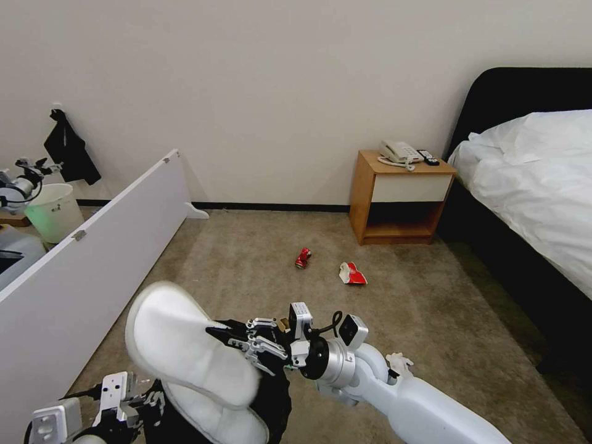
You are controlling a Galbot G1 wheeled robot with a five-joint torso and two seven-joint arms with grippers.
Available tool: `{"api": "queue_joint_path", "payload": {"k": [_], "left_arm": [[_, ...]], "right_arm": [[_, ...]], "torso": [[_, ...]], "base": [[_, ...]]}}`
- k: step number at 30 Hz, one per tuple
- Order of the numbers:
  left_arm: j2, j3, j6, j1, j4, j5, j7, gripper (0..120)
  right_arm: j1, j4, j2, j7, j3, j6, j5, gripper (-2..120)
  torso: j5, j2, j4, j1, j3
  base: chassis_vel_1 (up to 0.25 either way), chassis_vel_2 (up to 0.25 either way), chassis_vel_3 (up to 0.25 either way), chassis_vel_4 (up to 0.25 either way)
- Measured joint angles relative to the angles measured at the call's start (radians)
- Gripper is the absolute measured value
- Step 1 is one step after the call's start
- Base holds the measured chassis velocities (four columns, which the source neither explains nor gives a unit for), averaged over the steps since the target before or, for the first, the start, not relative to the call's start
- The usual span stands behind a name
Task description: Pick up the trash bin, then pick up the garbage from the floor and place it into the trash bin.
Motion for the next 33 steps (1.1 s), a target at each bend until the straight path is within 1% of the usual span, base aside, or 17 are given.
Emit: {"api": "queue_joint_path", "payload": {"k": [1, 3, 5, 7, 9, 10, 11, 13, 14, 16, 17, 18, 20, 26, 29, 31, 33], "left_arm": [[0.000, 0.000, 0.000, 0.000, 0.000, 0.000, 0.000, 4], [0.000, 0.003, 0.000, 0.005, 0.000, -0.006, -0.001, 4], [-0.001, 0.003, 0.000, 0.005, 0.000, -0.008, -0.002, 4], [-0.001, 0.003, 0.000, 0.007, 0.000, -0.012, -0.003, 4], [0.000, 0.003, 0.000, 0.008, 0.000, -0.013, -0.003, 4], [0.001, 0.001, 0.000, 0.010, 0.000, -0.015, -0.003, 4], [0.001, 0.001, 0.000, 0.010, 0.000, -0.015, -0.003, 4], [0.002, -0.001, 0.000, 0.011, 0.000, -0.016, -0.004, 4], [0.002, -0.001, 0.000, 0.011, 0.000, -0.016, -0.004, 4], [0.002, -0.001, 0.000, 0.011, 0.000, -0.016, -0.004, 4], [0.002, -0.001, 0.000, 0.011, 0.000, -0.016, -0.004, 4], [0.002, -0.001, 0.000, 0.010, 0.000, -0.015, -0.005, 4], [0.001, -0.001, 0.000, 0.011, 0.000, -0.012, -0.005, 4], [-0.001, -0.004, 0.000, 0.011, 0.000, -0.001, -0.005, 4], [-0.004, -0.005, 0.000, 0.002, 0.000, 0.007, -0.005, 4], [-0.010, -0.006, 0.000, -0.007, 0.000, 0.015, -0.004, 4], [-0.011, -0.006, 0.000, -0.009, 0.000, 0.017, -0.003, 4]], "right_arm": [[0.000, 0.000, 0.000, 0.000, 0.000, 0.000, 0.000, 33], [-0.004, 0.000, -0.001, 0.000, 0.001, 0.000, -0.001, 44], [-0.005, 0.000, -0.001, 0.000, 0.001, 0.000, -0.001, 47], [-0.007, -0.001, -0.002, 0.000, 0.001, 0.000, -0.004, 59], [-0.009, -0.001, -0.004, 0.000, 0.001, 0.000, -0.005, 61], [-0.012, -0.001, -0.007, 0.000, 0.001, 0.000, -0.006, 70], [-0.012, -0.001, -0.007, 0.000, 0.001, 0.000, -0.006, 70], [-0.016, 0.000, -0.011, -0.001, 0.001, -0.001, -0.007, 79], [-0.016, 0.000, -0.011, -0.001, 0.001, -0.001, -0.007, 79], [-0.017, 0.004, -0.013, -0.001, 0.003, -0.001, -0.007, 88], [-0.017, 0.004, -0.013, -0.001, 0.003, -0.001, -0.007, 88], [-0.017, 0.006, -0.014, -0.001, 0.006, -0.002, -0.007, 96], [-0.022, 0.009, -0.017, 0.000, 0.013, -0.002, -0.008, 99], [-0.046, 0.016, -0.015, 0.003, 0.066, -0.002, -0.013, 100], [-0.075, 0.031, -0.020, 0.026, 0.127, -0.003, -0.020, 100], [-0.124, 0.050, -0.038, 0.077, 0.214, -0.003, -0.037, 100], [-0.148, 0.058, -0.046, 0.095, 0.256, -0.004, -0.046, 100]], "torso": [[0.0000, 0.000, 0.0000, 0.000, 0.000], [0.0000, 0.000, 0.0000, 0.000, 0.000], [0.0000, 0.000, 0.0000, 0.000, 0.000], [0.0000, 0.000, 0.0000, 0.000, 0.000], [0.0000, 0.000, 0.0001, 0.000, 0.000], [0.0000, 0.000, 0.0000, 0.000, 0.000], [0.0000, 0.000, 0.0000, 0.000, 0.000], [0.0000, 0.000, 0.0000, 0.000, 0.000], [0.0000, 0.000, 0.0000, 0.000, 0.000], [0.0000, 0.000, 0.0001, 0.000, 0.000], [0.0000, 0.000, 0.0001, 0.000, 0.000], [0.0000, 0.000, 0.0001, 0.000, 0.000], [0.0000, 0.000, 0.0000, 0.000, 0.000], [0.0000, 0.000, 0.0001, 0.000, 0.000], [0.0001, 0.000, 0.0002, 0.000, 0.000], [0.0001, 0.000, 0.0000, 0.000, 0.000], [0.0002, 0.000, 0.0001, 0.000, 0.000]], "base": [[0.000, 0.000, 0.000, 0.000], [0.000, 0.000, 0.000, 0.000], [0.000, 0.000, 0.000, 0.000], [0.000, 0.000, 0.000, 0.000], [0.000, 0.000, 0.000, 0.000], [0.000, 0.000, 0.000, 0.000], [0.000, 0.000, 0.000, 0.000], [0.000, 0.000, 0.000, 0.000], [0.000, 0.000, 0.000, 0.000], [0.000, 0.000, 0.000, 0.000], [0.000, 0.000, 0.000, 0.000], [0.000, 0.000, 0.000, 0.000], [0.000, 0.000, 0.000, 0.000], [0.000, 0.000, 0.000, 0.000], [0.000, 0.000, 0.000, 0.000], [0.000, 0.000, 0.000, 0.000], [0.000, 0.000, 0.000, 0.000]]}}
